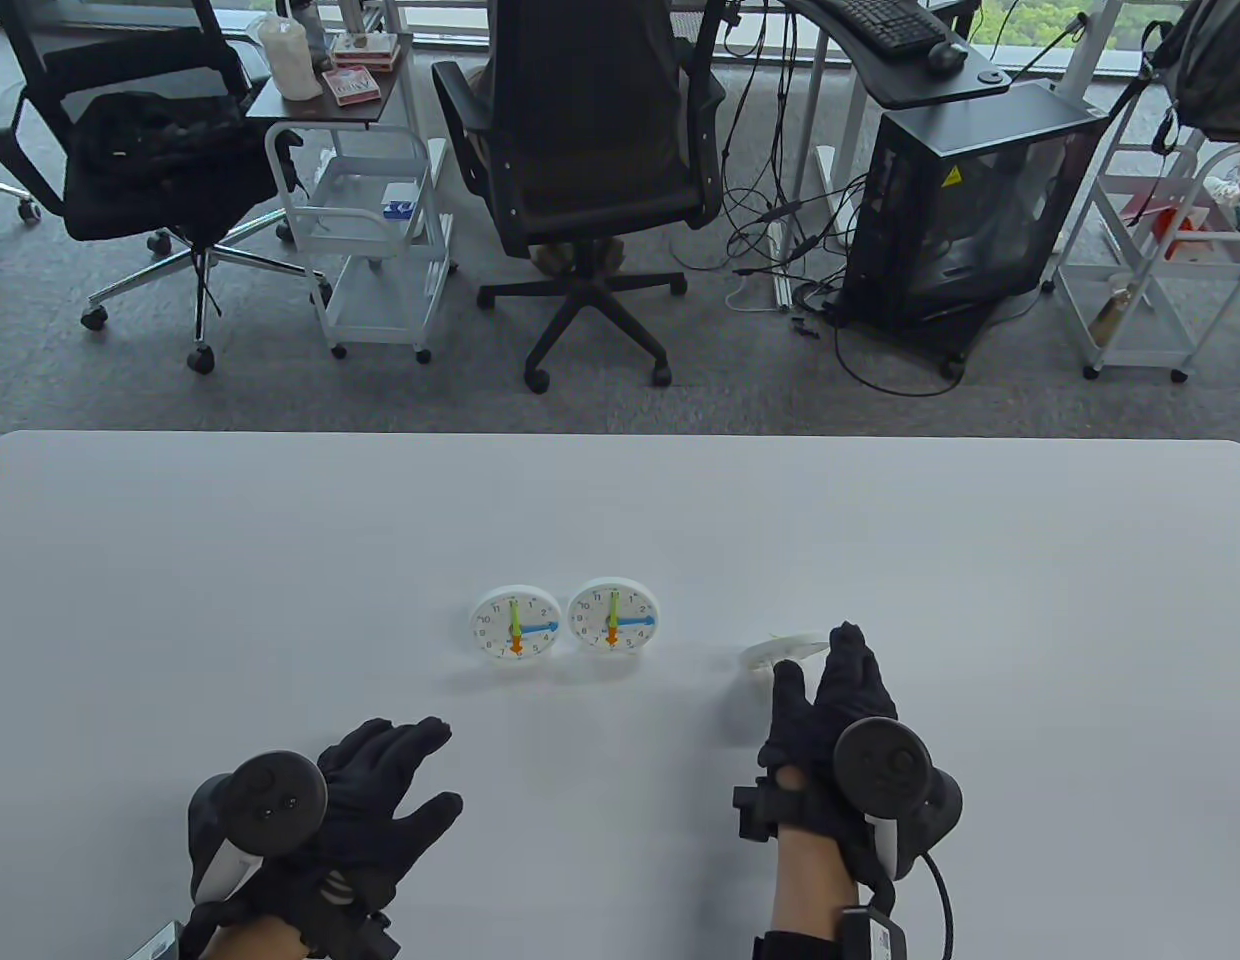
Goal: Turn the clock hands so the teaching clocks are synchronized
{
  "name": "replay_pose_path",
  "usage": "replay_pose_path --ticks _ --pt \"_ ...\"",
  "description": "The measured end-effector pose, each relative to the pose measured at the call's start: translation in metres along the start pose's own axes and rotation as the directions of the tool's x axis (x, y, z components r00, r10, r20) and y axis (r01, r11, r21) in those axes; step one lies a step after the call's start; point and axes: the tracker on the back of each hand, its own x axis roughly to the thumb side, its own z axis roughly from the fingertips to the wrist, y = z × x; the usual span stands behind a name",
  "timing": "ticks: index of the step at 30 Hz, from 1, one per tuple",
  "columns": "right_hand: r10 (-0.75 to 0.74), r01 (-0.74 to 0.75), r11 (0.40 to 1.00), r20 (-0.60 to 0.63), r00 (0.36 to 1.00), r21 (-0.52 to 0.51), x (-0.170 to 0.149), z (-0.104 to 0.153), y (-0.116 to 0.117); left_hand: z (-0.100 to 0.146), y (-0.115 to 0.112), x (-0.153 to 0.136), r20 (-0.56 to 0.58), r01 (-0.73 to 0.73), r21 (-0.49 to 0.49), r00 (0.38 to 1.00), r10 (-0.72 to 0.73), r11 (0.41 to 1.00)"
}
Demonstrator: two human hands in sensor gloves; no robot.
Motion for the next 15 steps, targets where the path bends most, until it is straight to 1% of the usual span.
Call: replay_pose_path --ticks 5,7,10,11,15 --pt "0.035 -0.034 0.999 -0.069 0.997 0.015 -0.014 -0.001 0.006 0.0 -0.002 0.0 -0.002 -0.014 -0.01 1.0 0.013 1.0" --pt "0.02 -0.017 0.999 -0.092 0.996 0.037 -0.015 0.0 0.011 -0.001 -0.004 0.0 -0.005 -0.018 -0.02 1.0 0.018 1.0" --pt "-0.019 0.029 0.998 -0.174 0.985 0.058 -0.017 0.003 0.022 -0.002 -0.007 0.001 -0.01 -0.025 -0.037 1.0 0.025 0.999" --pt "-0.01 0.033 0.995 -0.234 0.972 0.093 -0.019 0.005 0.028 -0.002 -0.008 0.001 -0.008 -0.027 -0.039 1.0 0.027 0.999" --pt "0.014 0.02 0.994 -0.306 0.952 0.107 -0.024 0.005 0.041 -0.004 -0.01 0.002 -0.008 -0.031 -0.048 0.999 0.031 0.998"
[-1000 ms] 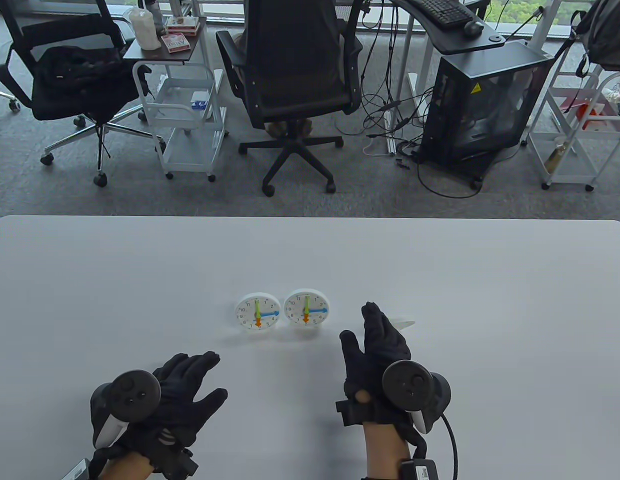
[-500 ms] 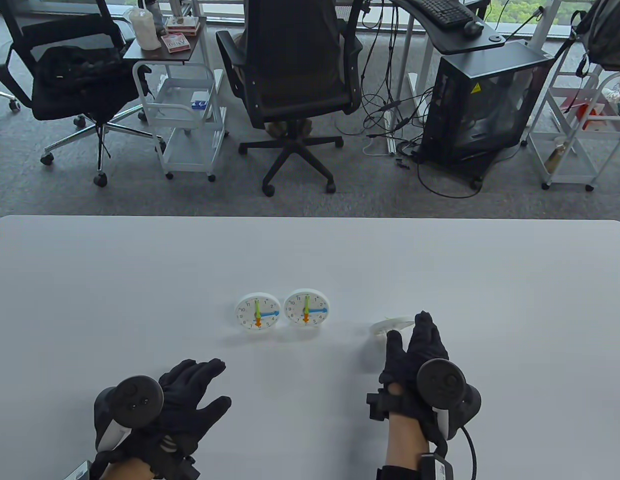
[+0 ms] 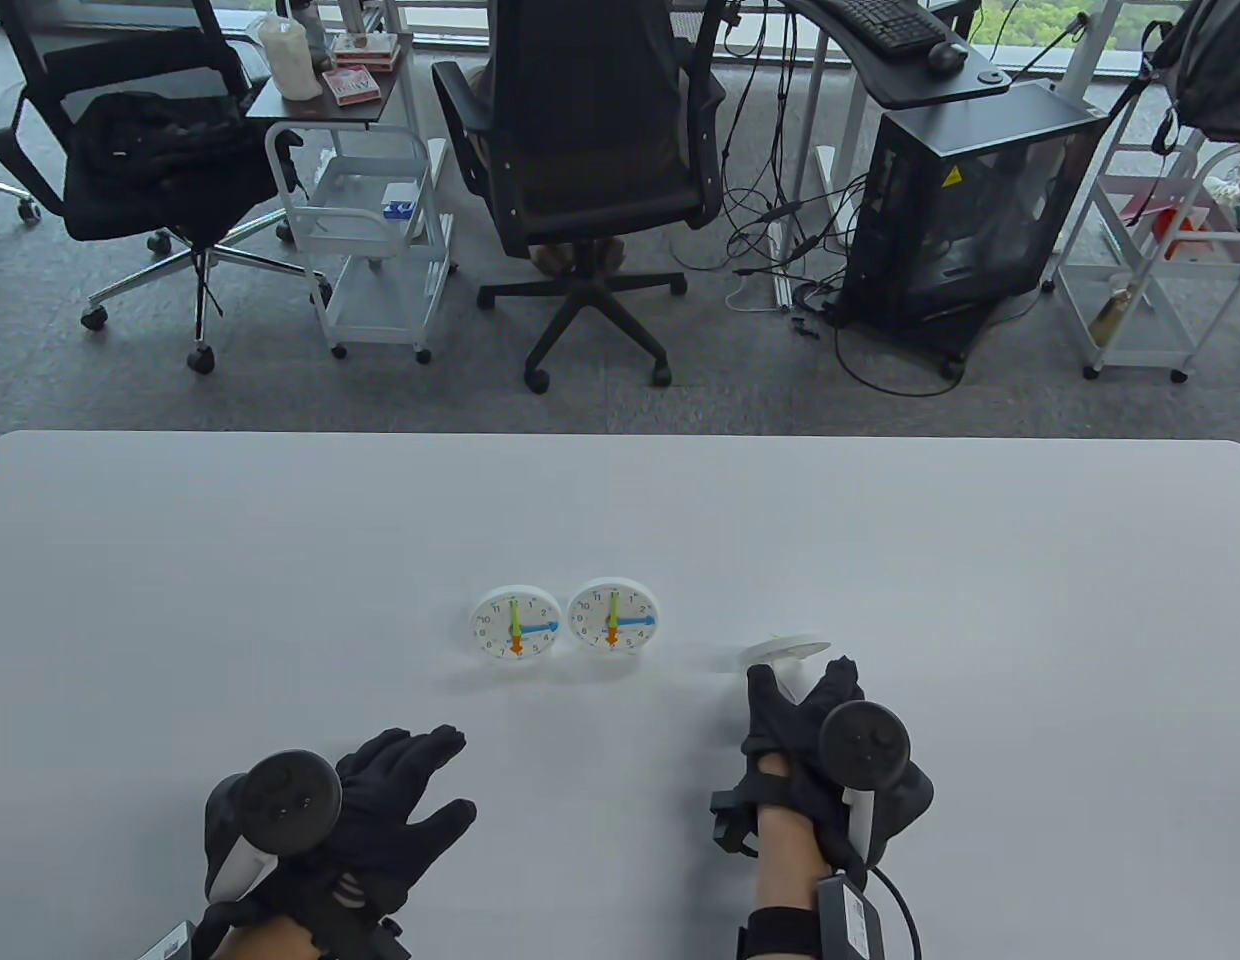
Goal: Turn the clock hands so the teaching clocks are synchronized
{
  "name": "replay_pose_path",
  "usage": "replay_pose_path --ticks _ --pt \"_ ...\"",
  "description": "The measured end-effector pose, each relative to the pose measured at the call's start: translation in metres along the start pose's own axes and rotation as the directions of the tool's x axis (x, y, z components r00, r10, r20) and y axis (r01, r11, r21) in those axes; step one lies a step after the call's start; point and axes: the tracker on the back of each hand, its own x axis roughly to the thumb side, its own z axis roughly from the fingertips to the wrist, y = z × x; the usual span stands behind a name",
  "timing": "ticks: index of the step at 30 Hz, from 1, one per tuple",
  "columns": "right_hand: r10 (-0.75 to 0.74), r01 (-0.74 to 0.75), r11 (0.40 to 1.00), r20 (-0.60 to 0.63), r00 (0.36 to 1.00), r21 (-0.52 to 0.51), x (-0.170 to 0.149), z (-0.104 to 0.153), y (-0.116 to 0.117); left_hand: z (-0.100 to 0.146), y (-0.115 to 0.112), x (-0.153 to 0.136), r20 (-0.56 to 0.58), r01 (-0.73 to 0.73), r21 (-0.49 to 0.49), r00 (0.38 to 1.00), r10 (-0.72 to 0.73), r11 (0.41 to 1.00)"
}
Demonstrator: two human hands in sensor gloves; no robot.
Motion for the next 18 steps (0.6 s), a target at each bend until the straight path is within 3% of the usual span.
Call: replay_pose_path --ticks 18 --pt "0.09 -0.085 0.996 -0.2 0.976 0.035 0.036 -0.022 0.056 0.0 -0.001 -0.002 -0.006 -0.068 -0.043 0.998 0.067 0.997"
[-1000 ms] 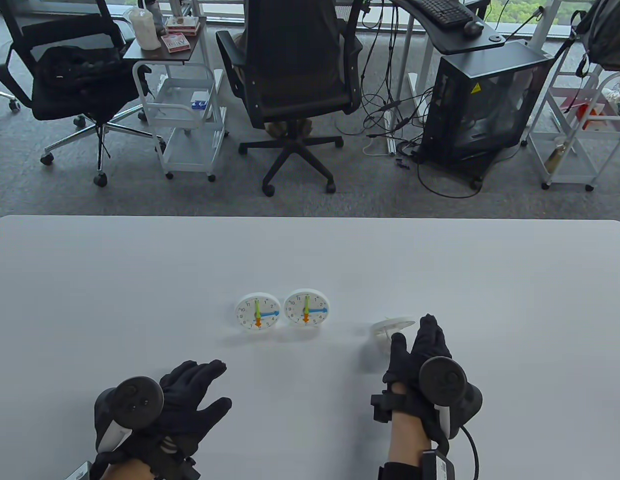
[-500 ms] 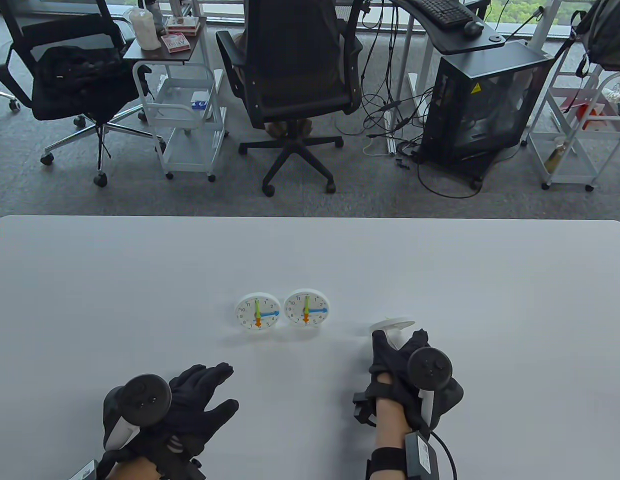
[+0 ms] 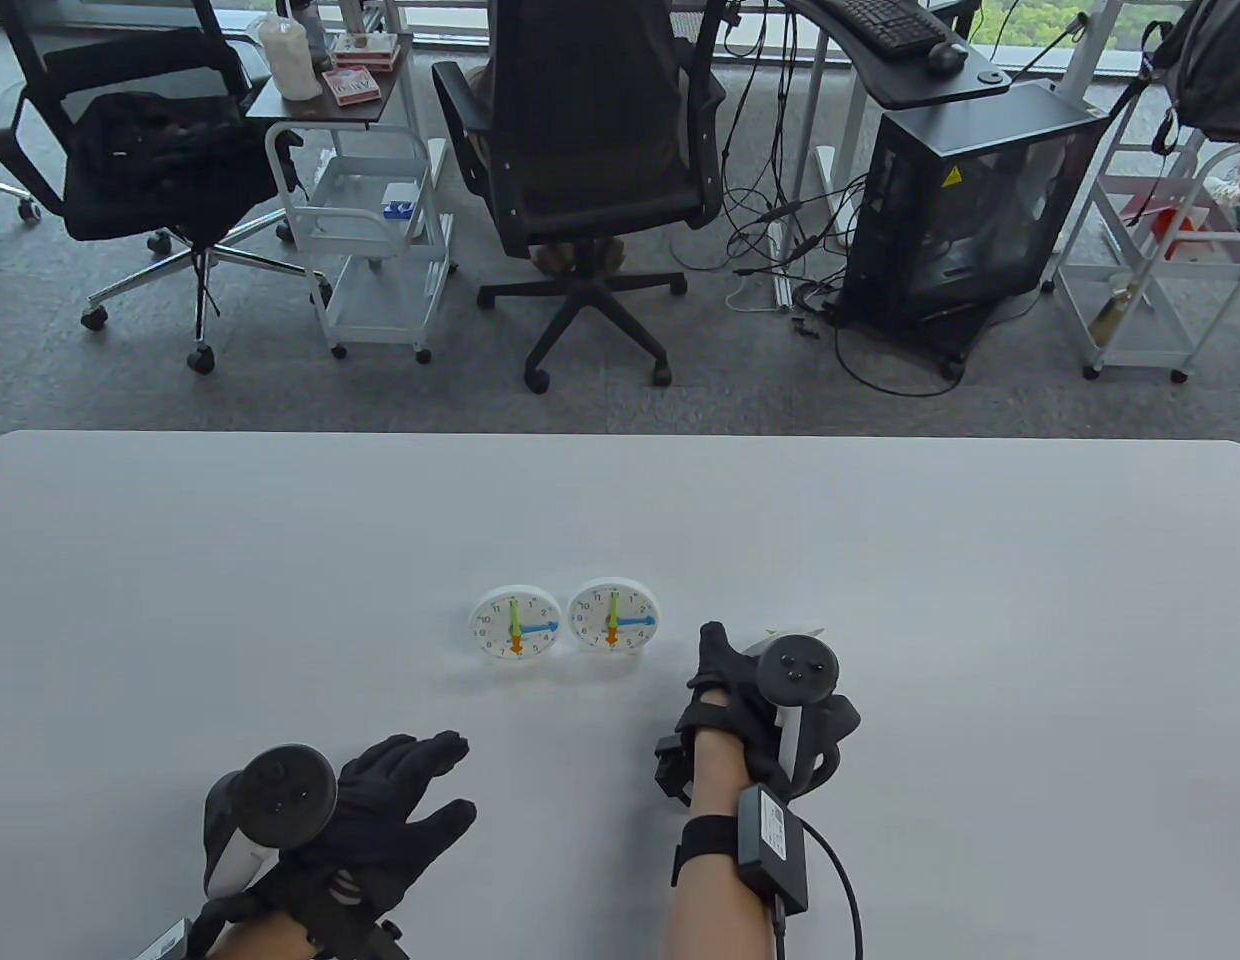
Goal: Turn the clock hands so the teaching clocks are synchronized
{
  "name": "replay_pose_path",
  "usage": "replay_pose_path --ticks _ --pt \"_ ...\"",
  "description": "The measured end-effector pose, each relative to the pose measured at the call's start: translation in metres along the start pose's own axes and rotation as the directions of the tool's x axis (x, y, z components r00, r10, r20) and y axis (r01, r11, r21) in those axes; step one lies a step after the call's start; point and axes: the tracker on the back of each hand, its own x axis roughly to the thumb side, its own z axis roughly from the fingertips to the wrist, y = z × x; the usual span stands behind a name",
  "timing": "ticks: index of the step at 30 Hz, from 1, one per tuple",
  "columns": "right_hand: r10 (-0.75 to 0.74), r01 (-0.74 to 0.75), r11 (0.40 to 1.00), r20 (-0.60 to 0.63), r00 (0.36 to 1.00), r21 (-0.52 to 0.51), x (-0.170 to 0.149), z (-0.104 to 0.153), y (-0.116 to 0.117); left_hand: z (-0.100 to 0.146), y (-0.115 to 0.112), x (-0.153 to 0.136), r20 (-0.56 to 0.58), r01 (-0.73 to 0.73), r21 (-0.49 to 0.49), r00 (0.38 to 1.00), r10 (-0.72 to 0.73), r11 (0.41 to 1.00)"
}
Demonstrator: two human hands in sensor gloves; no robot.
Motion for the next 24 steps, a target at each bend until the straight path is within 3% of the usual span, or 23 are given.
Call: replay_pose_path --ticks 13,24 --pt "-0.124 0.121 0.991 -0.056 0.991 -0.058 -0.017 -0.009 -0.008 0.001 -0.002 0.0 -0.013 -0.02 -0.022 1.0 0.019 1.0" --pt "-0.134 0.133 0.985 0.004 0.991 -0.112 -0.03 -0.014 -0.04 -0.001 -0.003 -0.003 -0.032 -0.03 -0.03 0.999 0.029 0.999"
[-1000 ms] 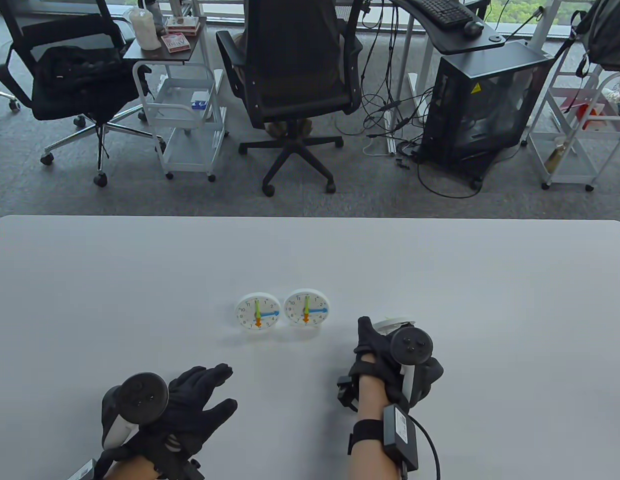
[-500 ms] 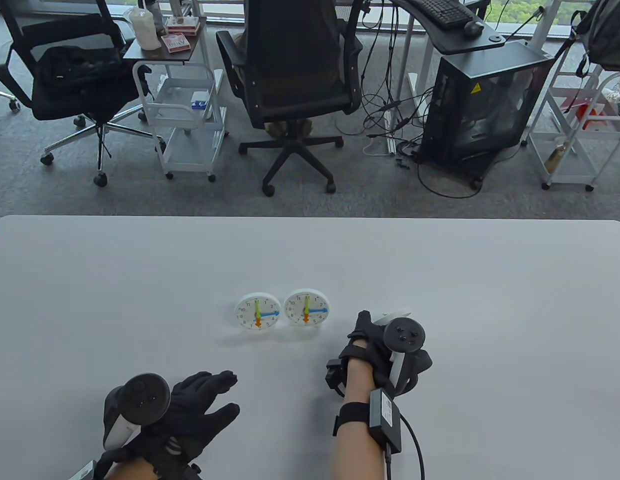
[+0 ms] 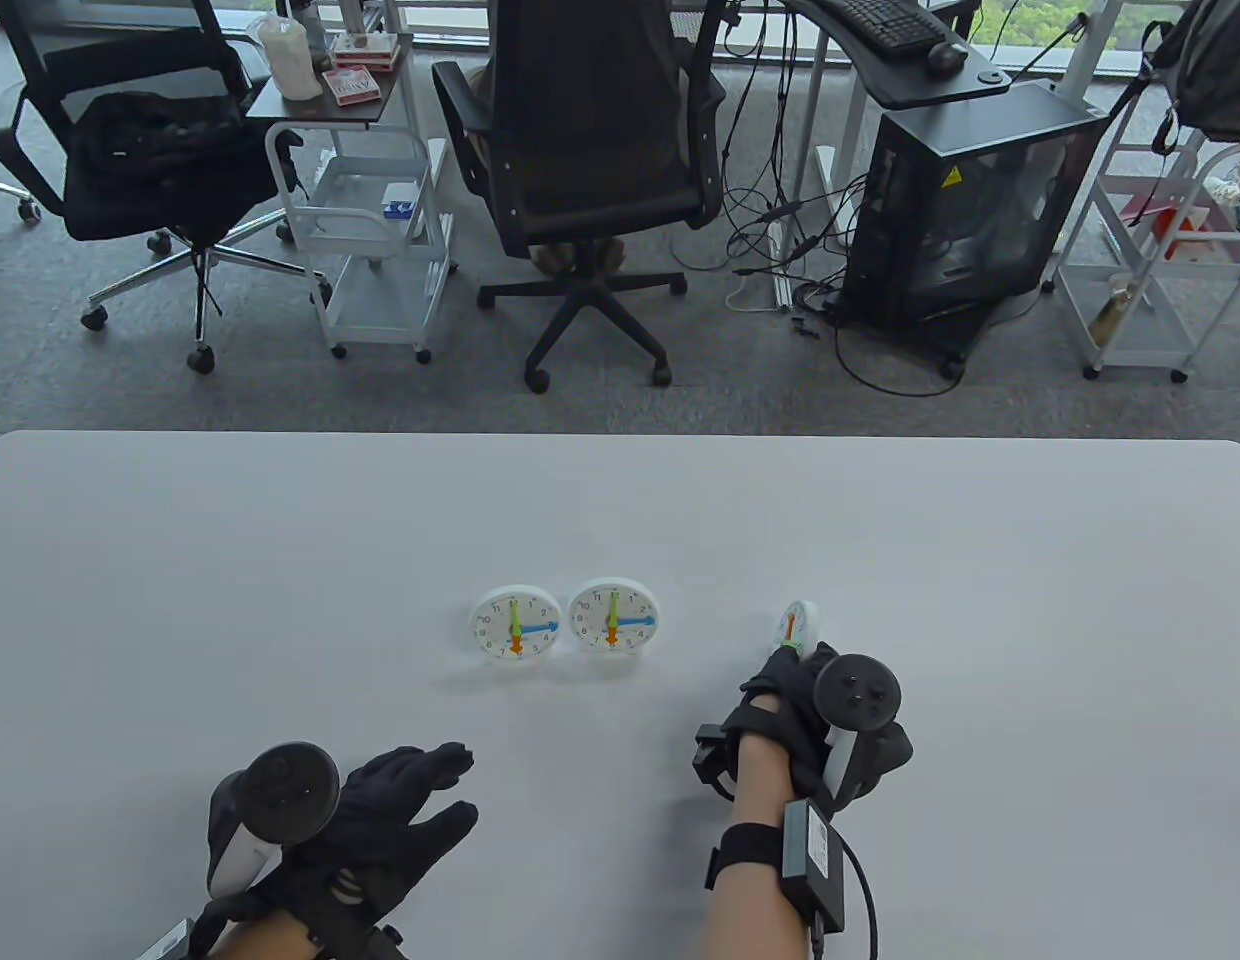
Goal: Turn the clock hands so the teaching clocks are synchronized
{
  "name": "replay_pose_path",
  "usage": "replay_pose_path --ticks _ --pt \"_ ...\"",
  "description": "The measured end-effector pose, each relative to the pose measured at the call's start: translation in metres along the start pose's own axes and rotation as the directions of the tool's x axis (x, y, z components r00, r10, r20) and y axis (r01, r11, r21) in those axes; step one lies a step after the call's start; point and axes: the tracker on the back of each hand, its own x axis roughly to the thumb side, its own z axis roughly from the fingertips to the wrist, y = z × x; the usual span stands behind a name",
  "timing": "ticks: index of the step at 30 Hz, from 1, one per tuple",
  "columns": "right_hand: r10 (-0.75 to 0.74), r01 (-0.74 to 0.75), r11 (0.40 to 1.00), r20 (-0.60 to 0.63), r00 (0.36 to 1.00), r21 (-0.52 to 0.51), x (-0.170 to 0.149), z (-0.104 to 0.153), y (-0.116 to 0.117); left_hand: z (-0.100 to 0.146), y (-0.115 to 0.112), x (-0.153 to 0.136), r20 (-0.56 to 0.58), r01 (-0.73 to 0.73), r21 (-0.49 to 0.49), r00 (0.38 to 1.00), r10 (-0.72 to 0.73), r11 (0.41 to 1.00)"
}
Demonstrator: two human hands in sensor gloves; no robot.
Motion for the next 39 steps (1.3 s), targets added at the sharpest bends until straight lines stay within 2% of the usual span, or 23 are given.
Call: replay_pose_path --ticks 5,8,14,18,22,25,29,32,34,39 --pt "0.043 -0.043 0.999 0.098 0.994 -0.003 0.002 0.005 -0.023 -0.001 -0.001 -0.002 -0.011 -0.011 -0.011 1.0 0.011 1.0" --pt "0.005 -0.009 1.0 0.165 0.986 0.021 0.006 0.013 -0.035 0.0 -0.001 -0.001 -0.014 -0.022 -0.012 1.0 0.022 1.0" --pt "-0.124 0.078 0.986 0.337 0.933 0.148 0.029 0.042 -0.044 0.0 0.003 -0.006 -0.032 -0.077 -0.002 0.997 0.077 0.997" --pt "-0.248 0.147 0.954 0.416 0.875 0.26 0.047 0.074 -0.04 0.0 0.002 -0.008 -0.044 -0.143 -0.012 0.989 0.142 0.99" --pt "-0.418 0.223 0.877 0.449 0.79 0.425 0.054 0.115 -0.026 0.001 0.003 -0.01 -0.035 -0.21 0.005 0.977 0.21 0.978" --pt "-0.434 0.129 0.835 0.497 0.751 0.535 0.06 0.138 -0.017 0.002 0.004 -0.01 -0.01 -0.262 0.037 0.965 0.263 0.964" --pt "-0.467 0.059 0.79 0.537 0.703 0.61 0.067 0.155 -0.014 0.007 0.008 -0.009 0.055 -0.357 0.164 0.934 0.352 0.92" --pt "-0.507 0.032 0.73 0.51 0.695 0.682 0.069 0.165 -0.007 0.007 0.011 -0.008 0.086 -0.401 0.164 0.916 0.392 0.901" --pt "-0.501 -0.028 0.714 0.539 0.677 0.699 0.072 0.174 -0.004 0.007 0.01 -0.007 0.12 -0.438 0.146 0.898 0.424 0.887" --pt "-0.53 -0.064 0.675 0.544 0.65 0.735 0.076 0.188 -0.002 0.005 0.006 -0.003 0.141 -0.512 0.052 0.854 0.501 0.858"
